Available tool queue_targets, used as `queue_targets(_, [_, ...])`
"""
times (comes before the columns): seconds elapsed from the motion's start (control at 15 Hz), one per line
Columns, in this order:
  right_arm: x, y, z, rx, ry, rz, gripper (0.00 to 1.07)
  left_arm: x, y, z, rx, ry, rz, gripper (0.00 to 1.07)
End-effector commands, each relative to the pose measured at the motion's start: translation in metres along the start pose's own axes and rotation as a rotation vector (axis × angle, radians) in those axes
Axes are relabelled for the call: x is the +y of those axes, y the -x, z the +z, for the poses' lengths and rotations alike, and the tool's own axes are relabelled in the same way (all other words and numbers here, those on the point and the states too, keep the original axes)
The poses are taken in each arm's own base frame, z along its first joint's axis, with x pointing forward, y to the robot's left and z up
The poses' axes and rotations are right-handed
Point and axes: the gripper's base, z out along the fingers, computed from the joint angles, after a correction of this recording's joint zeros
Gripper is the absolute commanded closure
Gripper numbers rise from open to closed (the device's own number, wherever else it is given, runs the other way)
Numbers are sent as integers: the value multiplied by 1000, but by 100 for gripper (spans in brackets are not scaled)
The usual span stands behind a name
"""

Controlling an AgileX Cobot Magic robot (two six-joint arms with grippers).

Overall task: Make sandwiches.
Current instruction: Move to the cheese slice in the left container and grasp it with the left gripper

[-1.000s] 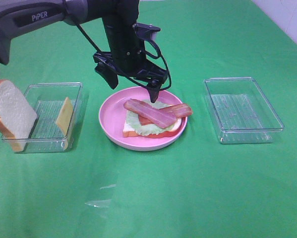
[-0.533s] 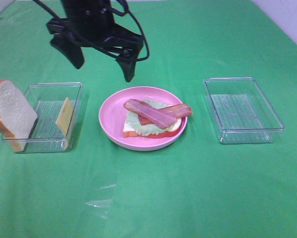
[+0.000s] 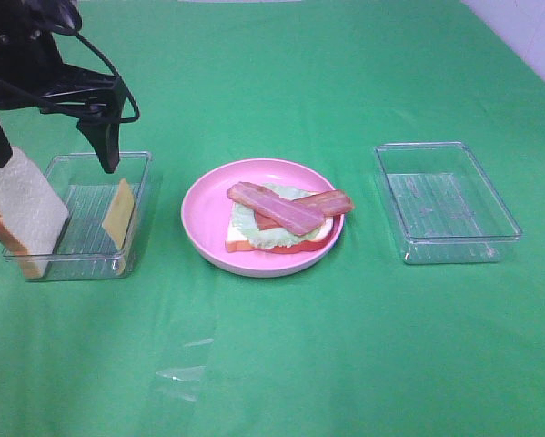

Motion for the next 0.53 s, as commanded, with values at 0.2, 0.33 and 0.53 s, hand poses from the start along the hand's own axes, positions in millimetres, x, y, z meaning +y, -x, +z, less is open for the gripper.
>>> queue_targets(0.2, [1,-3,-2,-31,-5,13,11,-17,9,56,98,-46,-20,6])
queue_targets(0.33, [1,-3,-2,-31,-5,13,11,-28,13,86,103,-25,-1,6])
queue_targets(0.53, [1,-3,-2,-31,-5,13,11,-29,19,100,72,-28,-19,7])
